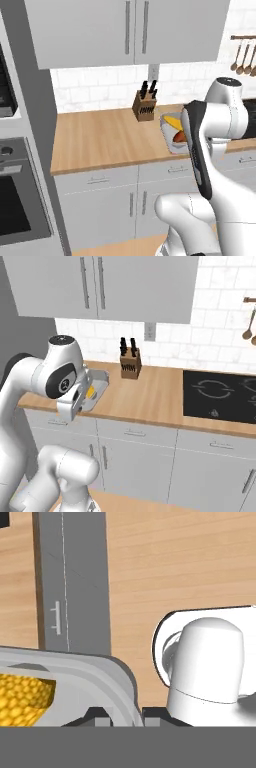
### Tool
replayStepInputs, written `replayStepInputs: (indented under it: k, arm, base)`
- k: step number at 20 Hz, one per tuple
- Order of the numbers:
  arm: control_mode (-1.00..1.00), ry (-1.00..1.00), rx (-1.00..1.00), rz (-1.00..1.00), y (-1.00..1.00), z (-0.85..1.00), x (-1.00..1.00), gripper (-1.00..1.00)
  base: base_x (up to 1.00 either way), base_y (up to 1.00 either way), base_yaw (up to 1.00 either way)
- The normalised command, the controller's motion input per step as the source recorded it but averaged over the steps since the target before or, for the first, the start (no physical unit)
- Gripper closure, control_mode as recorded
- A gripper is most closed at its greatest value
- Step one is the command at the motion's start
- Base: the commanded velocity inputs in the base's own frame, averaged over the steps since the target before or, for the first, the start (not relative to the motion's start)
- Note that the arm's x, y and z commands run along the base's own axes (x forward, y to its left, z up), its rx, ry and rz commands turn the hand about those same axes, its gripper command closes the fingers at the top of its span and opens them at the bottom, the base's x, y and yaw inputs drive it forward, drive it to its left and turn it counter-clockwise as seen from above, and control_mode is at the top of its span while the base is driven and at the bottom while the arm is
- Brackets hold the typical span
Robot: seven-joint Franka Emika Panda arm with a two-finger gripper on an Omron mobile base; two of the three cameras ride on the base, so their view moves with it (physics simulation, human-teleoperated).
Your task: Take the meat container that has the fish and place it on the second highest rack of the freezer. Then take the vegetable container that has the corn and bell pepper and place it on the highest rack of the freezer.
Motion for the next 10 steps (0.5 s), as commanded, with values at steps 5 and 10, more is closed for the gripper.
replayStepInputs:
  k: [5,10]
  arm:
    - [1.0,0.0,0.0,0.0,0.0,0.0,0.0,1.0]
    - [1.0,0.0,0.0,0.0,0.0,0.0,0.0,1.0]
  base:
    - [-0.8,-0.04,0.76]
    - [-0.33,0.1,0.98]
